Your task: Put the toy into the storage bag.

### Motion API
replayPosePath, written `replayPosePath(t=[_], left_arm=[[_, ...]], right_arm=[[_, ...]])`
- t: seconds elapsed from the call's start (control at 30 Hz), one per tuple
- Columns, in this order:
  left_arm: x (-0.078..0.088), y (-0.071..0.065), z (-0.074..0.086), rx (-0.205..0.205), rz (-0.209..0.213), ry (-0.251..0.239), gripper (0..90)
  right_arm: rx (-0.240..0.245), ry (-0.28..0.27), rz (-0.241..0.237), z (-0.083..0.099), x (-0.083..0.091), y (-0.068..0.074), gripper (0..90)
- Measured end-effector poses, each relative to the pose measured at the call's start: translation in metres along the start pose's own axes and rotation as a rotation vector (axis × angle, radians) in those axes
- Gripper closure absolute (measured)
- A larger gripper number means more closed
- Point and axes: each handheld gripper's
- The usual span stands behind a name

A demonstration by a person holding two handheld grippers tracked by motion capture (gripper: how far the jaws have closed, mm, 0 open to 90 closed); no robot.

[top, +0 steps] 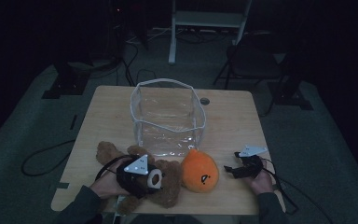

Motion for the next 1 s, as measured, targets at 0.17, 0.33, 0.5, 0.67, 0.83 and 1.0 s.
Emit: replayPosePath(t=[0.17, 0.33, 0.5, 0.67, 0.83, 1.0], left_arm=[[-0.010, 0.006, -0.001, 0.023, -0.013, 0.002, 19.3], [-0.012, 0.012, 0.000, 0.070, -0.004, -0.004, 19.6], [-0.012, 0.014, 0.003, 0.095, 0.004, -0.017, 19.6], [-0.013, 0.018, 0.004, 0.127, 0.025, -0.022, 20.6], [-0.015, 0.018, 0.004, 0.130, 0.025, -0.010, 21.5], [-0.014, 0.017, 0.005, 0.115, 0.010, -0.008, 27.5]], right_arm=[[0.000, 0.000, 0.000, 0.000, 0.000, 0.000, 16.9], [-0.001, 0.000, 0.000, 0.000, 0.000, 0.000, 16.9], [0.000, 0.000, 0.000, 0.000, 0.000, 0.000, 16.9], [0.000, 0.000, 0.000, 0.000, 0.000, 0.000, 16.9], [0.000, 0.000, 0.000, 0.000, 0.000, 0.000, 16.9], [0.000, 0.000, 0.000, 0.000, 0.000, 0.000, 16.9]])
Point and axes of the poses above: each handheld gripper's, and its own axes: x roughly backward along the jaws, z roughly out of its underside, y roughly to its left, and after that the axes turned 11 degrees about -y, right-handed
